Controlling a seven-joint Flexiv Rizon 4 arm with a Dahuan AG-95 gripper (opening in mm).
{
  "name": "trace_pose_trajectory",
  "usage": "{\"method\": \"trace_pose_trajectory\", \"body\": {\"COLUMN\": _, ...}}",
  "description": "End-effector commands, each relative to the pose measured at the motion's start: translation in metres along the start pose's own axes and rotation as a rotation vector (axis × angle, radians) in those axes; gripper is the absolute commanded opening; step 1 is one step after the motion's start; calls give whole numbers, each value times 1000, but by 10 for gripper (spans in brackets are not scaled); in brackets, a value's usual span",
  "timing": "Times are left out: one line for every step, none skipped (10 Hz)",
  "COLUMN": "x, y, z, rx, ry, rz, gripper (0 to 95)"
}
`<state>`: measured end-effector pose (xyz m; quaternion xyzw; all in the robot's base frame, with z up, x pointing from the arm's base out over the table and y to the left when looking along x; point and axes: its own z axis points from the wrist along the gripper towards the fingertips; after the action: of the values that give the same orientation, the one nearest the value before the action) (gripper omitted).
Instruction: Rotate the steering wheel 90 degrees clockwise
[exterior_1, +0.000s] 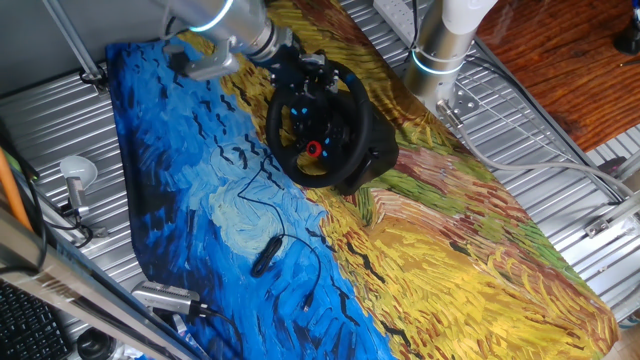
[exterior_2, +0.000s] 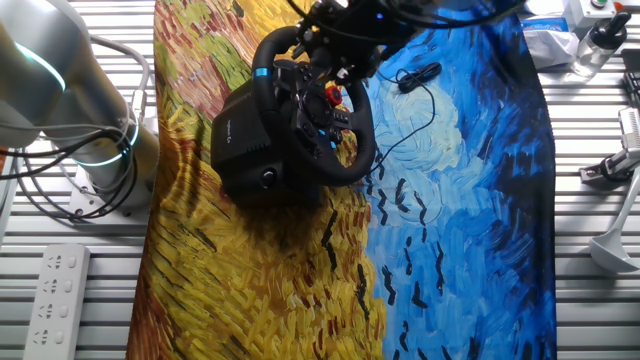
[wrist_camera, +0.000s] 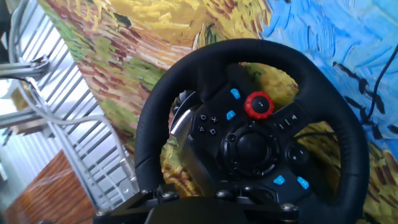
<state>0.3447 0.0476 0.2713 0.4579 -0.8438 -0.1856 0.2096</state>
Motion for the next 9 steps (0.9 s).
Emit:
{"method": "trace_pose_trajectory", "body": {"x": 1, "y": 0, "z": -6, "rx": 56, "ry": -28, "rz": 44, "gripper": 380}}
{"method": "trace_pose_trajectory", "body": {"x": 3, "y": 0, "z": -8, "rx": 80, "ry": -34, "rz": 52, "gripper": 380}}
{"method": "trace_pose_trajectory", "body": {"x": 10, "y": -3, "z": -12, "rx": 144, "ry": -45, "rz": 65, "gripper": 380}}
{"method": "trace_pose_trajectory", "body": {"x": 14, "y": -4, "z": -15, "rx": 169, "ry": -57, "rz": 87, "gripper": 380}}
{"method": "trace_pose_trajectory", "body": {"x": 18, "y": -5, "z": -18, "rx": 183, "ry": -67, "rz": 96, "gripper": 380}}
{"method": "trace_pose_trajectory", "body": {"x": 19, "y": -6, "z": -19, "rx": 192, "ry": -73, "rz": 98, "gripper": 380}}
{"method": "trace_pose_trajectory", "body": {"x": 20, "y": -6, "z": -20, "rx": 201, "ry": -77, "rz": 102, "gripper": 380}}
{"method": "trace_pose_trajectory", "body": {"x": 21, "y": -6, "z": -21, "rx": 208, "ry": -80, "rz": 109, "gripper": 380}}
{"method": "trace_pose_trajectory", "body": {"x": 24, "y": -7, "z": -22, "rx": 217, "ry": -83, "rz": 117, "gripper": 380}}
